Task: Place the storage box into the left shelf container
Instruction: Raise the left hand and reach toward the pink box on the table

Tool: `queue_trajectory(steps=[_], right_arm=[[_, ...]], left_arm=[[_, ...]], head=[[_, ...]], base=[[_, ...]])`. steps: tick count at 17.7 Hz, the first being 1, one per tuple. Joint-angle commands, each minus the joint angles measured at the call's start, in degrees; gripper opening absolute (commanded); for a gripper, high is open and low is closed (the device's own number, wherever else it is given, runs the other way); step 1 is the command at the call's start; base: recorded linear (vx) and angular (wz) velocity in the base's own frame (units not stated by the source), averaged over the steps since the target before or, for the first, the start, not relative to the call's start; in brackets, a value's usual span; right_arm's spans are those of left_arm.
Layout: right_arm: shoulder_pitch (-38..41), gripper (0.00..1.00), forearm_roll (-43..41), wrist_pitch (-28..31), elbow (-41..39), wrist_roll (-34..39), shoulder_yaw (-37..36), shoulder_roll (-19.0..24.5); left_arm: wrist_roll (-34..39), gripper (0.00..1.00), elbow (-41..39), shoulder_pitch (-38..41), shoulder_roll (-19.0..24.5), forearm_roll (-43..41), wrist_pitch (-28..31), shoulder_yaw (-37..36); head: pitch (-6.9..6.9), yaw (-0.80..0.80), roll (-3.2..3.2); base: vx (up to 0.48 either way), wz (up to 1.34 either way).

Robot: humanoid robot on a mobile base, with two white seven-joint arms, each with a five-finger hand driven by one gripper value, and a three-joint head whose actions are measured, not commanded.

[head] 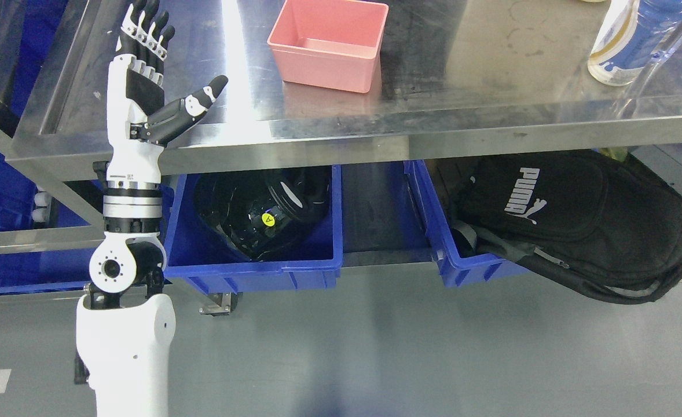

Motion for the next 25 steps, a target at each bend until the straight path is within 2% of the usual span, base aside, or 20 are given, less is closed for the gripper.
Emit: queue_trajectory(steps=[1,3,5,7,10,13,15,17,22,25], right_arm=[[-0.2,1.00,-1.2,-0.1,-1.0,0.0,0.0,-1.0],[-0.2,1.00,-1.2,0.0,-1.0,0.0,0.0,-1.0],[-0.2,1.00,-1.2,0.0,-1.0,0.0,0.0,-1.0],[-0.3,1.00,-1.2,0.0,-1.0,0.0,0.0,-1.0],[-0.2,1.00,-1.2,0.0,-1.0,0.1,0.0,-1.0],[-0.2,1.00,-1.2,0.0,-1.0,0.1,0.0,-1.0],[-0.3,1.00,-1.2,0.0,-1.0,0.0,0.0,-1.0],[-0.2,1.00,-1.2,-0.1,-1.0,0.0,0.0,-1.0],[-0.2,1.00,-1.2,0.0,-1.0,0.0,0.0,-1.0],[-0.3,1.00,-1.2,0.0,-1.0,0.1,0.0,-1.0]], left_arm=[[-0.2,1.00,0.0,0.0,0.9,0.0,0.1,2.8],[-1.1,1.00,0.1,-0.6,0.9,-0.1,-0.4,3.1],[-5.3,1.00,0.6,-3.8,0.9,-0.5,-0.1,5.8],[-14.9,1.00,1.5,-7.5,1.3,-3.4,0.2,8.9],[-34.3,1.00,4.6,-15.9,9.9,-7.0,0.3,9.2],[-44.0,1.00,8.9,-24.0,17.1,-12.3,1.9,5.9],[-46.5,1.00,11.4,-27.2,20.5,-13.8,1.9,-0.8],[-46.6,1.00,15.3,-32.0,22.2,-16.0,1.9,-8.7],[-46.9,1.00,24.8,-39.2,21.3,-20.3,2.0,-20.8],[-46.9,0.98,27.8,-40.8,18.1,-20.5,2.0,-27.1]], head=[[0.00,0.00,0.00],[0.00,0.00,0.00],[0.00,0.00,0.00],[0.00,0.00,0.00],[0.00,0.00,0.00],[0.00,0.00,0.00],[0.00,0.00,0.00],[0.00,0.00,0.00],[0.00,0.00,0.00],[0.00,0.00,0.00]], base=[[0.000,0.00],[0.000,0.00],[0.000,0.00],[0.000,0.00],[0.000,0.00],[0.000,0.00],[0.000,0.00],[0.000,0.00],[0.000,0.00],[0.000,0.00]])
